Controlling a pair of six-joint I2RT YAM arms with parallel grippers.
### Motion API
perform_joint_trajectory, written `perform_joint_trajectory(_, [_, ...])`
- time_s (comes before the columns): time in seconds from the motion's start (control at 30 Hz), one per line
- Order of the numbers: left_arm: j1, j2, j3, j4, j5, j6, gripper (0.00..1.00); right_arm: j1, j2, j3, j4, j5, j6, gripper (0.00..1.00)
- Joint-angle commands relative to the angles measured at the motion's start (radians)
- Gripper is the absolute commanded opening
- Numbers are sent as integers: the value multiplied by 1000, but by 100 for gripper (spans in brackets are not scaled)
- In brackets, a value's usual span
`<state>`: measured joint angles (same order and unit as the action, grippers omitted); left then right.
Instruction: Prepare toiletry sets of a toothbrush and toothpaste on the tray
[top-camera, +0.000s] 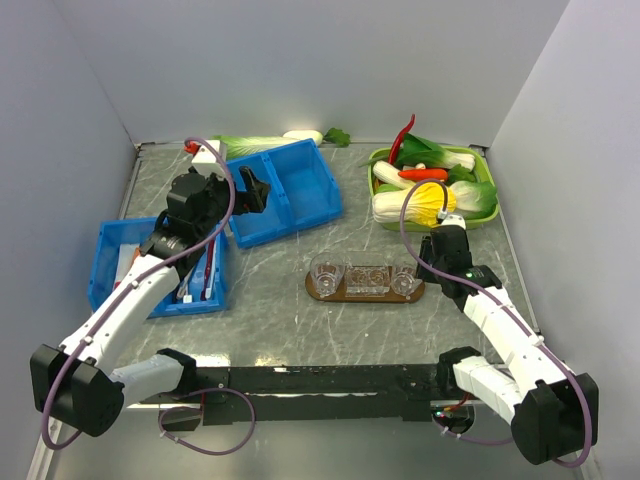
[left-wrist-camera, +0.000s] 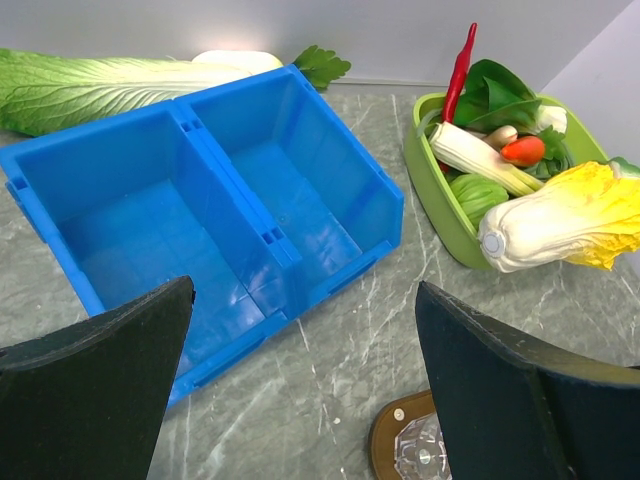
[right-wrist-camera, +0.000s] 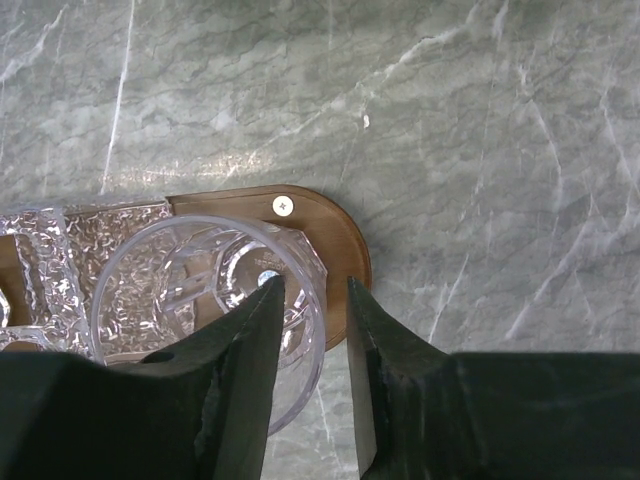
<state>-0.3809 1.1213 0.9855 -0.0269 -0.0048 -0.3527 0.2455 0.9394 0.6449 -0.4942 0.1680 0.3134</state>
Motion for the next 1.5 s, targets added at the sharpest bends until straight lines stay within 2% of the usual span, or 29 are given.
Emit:
perform_joint_trajectory(0.0, [-1,-6,8,30,8,15,96,6,-13,4,20,16,13,41])
perform_joint_trajectory(0.5, [-1,-3,16,1,11,32,97,6,-44,30,-6,25,19,69])
perform_joint_trajectory(0.77, [-1,1,27,-39,8,80,98,6,-76,42,-17,24,15,78])
perform_joint_trajectory(0.87, [10,-6,35,-65,-58,109,97,6,-88,42,-15,27,9,79])
perform_joint_trajectory(0.97, [89,-23,38,-90,-83,107,97,6,-93,44,-14,28,6,80])
perform_joint_trajectory(1.0, [168,-25,41,-100,-75,101,97,5,-93,44,-15,28,4,80])
perform_joint_trajectory(1.07, [258,-28,48,-126,-58,80,98,6,-100,50,-18,30,3,80])
perform_joint_trajectory(1.1, [337,-31,47,-130,-66,77,98,6,-103,48,-21,31,3,80])
perform_joint_trajectory(1.2, [472,-34,38,-137,-118,75,98,6,-120,52,-17,37,0,80])
perform_joint_trajectory(1.33, [569,-14,24,-157,-211,90,99,6,-133,65,-17,48,-5,80])
perform_joint_trajectory(1.37, [579,4,21,-172,-283,96,99,6,-133,74,-18,50,-7,80])
perform_joint_trajectory(1.47, [628,53,10,-183,-346,98,92,8,-143,85,-23,47,-8,80])
